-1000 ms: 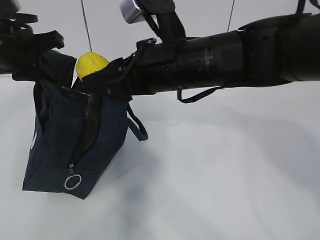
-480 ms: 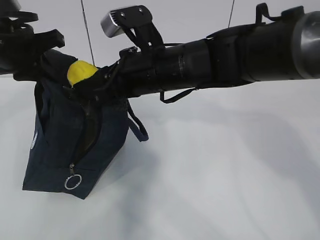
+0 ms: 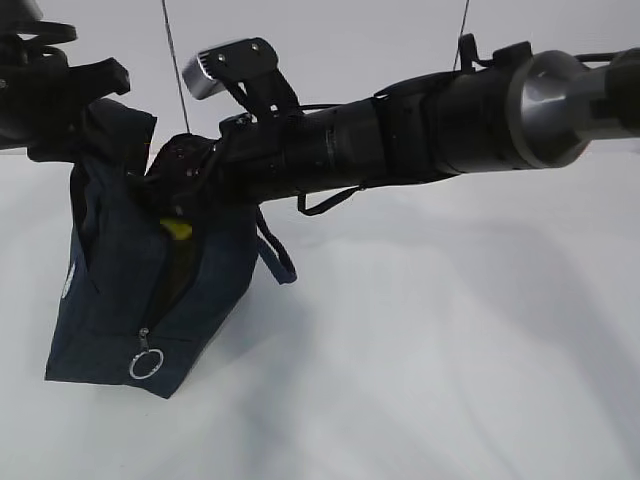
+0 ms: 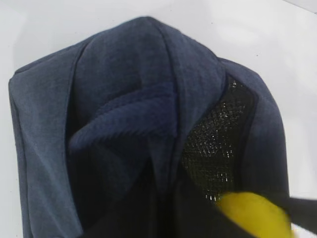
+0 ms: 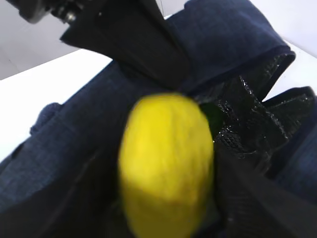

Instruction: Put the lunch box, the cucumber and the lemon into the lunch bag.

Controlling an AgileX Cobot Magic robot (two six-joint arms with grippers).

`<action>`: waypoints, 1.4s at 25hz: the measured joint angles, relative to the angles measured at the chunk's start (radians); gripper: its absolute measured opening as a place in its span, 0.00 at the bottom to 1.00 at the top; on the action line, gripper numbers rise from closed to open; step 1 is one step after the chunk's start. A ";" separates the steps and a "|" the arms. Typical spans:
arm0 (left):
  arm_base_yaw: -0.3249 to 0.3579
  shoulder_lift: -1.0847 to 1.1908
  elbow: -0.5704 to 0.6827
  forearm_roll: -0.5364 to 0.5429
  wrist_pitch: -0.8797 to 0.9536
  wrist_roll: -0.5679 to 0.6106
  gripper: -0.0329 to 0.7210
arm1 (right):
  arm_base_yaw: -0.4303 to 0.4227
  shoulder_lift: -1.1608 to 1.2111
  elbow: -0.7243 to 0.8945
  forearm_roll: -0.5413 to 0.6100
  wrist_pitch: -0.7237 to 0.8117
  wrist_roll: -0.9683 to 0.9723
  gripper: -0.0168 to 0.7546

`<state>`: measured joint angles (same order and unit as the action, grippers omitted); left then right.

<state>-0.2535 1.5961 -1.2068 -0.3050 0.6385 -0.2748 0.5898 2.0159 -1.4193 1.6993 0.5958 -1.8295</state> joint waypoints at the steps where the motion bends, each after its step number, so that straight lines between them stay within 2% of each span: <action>1: 0.000 0.000 0.000 0.000 0.000 0.000 0.03 | 0.000 0.002 0.000 0.000 0.000 0.000 0.76; 4: 0.000 0.000 0.000 0.000 0.000 0.000 0.03 | 0.000 0.003 -0.002 0.000 0.000 0.000 0.84; 9: 0.000 0.000 0.000 0.000 0.000 0.001 0.03 | 0.000 0.001 -0.002 -0.030 0.000 0.043 0.86; 15: 0.000 0.000 0.000 0.000 0.001 0.001 0.03 | -0.008 -0.077 -0.002 -0.266 0.012 0.243 0.75; 21: 0.000 0.000 0.000 0.000 0.001 0.010 0.03 | -0.058 -0.138 -0.004 -0.396 0.038 0.543 0.65; 25: 0.000 0.000 0.000 0.000 0.002 0.014 0.03 | -0.107 -0.143 -0.004 -0.512 0.081 0.754 0.64; 30: 0.000 0.000 0.000 0.000 0.002 0.016 0.03 | -0.111 -0.143 -0.004 -0.696 0.128 0.948 0.64; 35: 0.000 0.000 0.000 0.000 0.002 0.016 0.03 | -0.111 -0.143 -0.008 -0.737 0.098 1.002 0.64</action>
<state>-0.2535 1.5961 -1.2068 -0.3055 0.6408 -0.2585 0.4789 1.8733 -1.4273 0.9626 0.6937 -0.8272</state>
